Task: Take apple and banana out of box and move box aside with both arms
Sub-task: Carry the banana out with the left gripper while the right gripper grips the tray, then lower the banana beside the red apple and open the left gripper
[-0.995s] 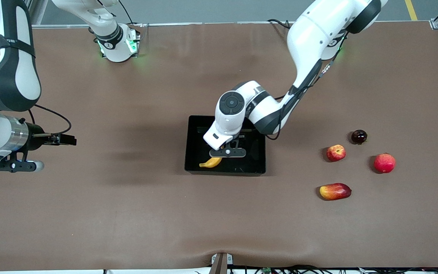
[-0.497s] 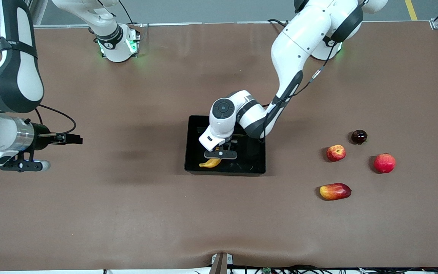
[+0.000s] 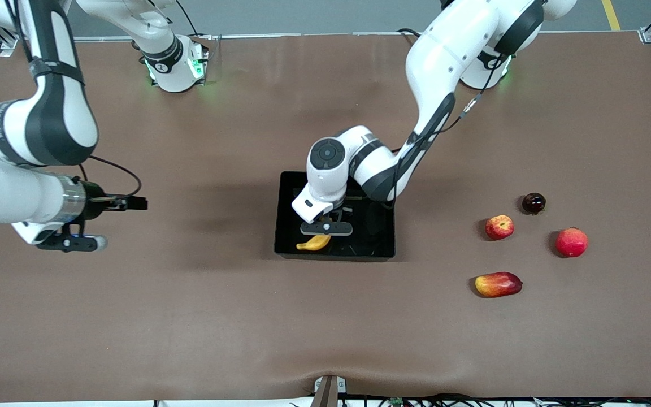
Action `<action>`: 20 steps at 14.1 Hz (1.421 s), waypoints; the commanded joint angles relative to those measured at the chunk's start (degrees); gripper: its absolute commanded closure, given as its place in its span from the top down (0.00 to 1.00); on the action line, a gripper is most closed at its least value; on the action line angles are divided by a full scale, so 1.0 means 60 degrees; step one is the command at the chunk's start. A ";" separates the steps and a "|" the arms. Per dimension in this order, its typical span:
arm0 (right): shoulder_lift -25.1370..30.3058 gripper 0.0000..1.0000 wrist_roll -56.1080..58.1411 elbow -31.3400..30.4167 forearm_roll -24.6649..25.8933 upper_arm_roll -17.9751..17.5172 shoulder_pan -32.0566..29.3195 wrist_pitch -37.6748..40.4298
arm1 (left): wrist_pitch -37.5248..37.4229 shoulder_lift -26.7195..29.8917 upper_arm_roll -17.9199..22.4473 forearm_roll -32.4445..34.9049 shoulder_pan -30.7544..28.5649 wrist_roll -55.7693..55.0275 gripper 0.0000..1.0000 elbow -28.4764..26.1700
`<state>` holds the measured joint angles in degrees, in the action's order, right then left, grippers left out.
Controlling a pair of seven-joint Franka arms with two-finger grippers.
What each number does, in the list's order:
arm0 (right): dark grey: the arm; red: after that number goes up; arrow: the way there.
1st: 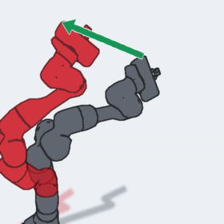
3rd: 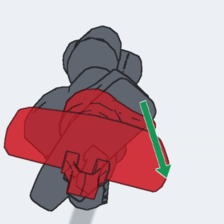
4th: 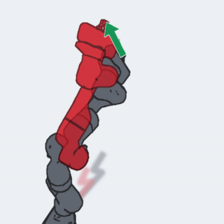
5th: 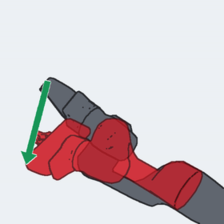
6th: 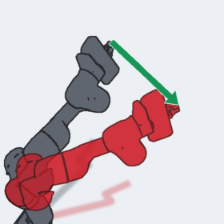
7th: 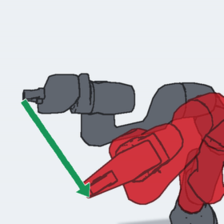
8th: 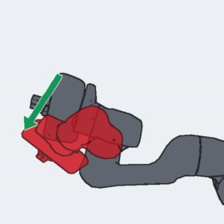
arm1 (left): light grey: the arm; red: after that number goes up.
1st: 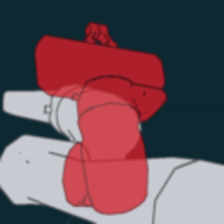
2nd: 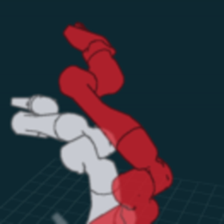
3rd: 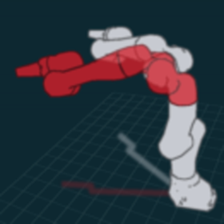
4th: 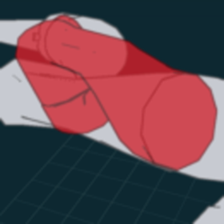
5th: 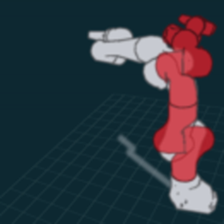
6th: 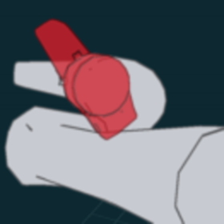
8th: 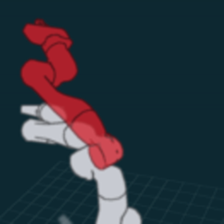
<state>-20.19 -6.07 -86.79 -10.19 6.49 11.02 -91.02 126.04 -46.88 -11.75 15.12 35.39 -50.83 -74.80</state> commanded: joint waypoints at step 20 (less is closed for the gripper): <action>-0.2744 0.27 -0.3675 -0.0697 -0.0865 0.0076 0.4198 -0.5469 | -0.0779 0.0126 0.0185 0.0833 -0.7963 0.5703 0.00 -0.0658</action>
<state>-35.90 -26.85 -91.25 -14.78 6.25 34.99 -122.77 119.07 -43.74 -10.82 18.20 -11.71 -14.44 -79.45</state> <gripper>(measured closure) 0.233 0.656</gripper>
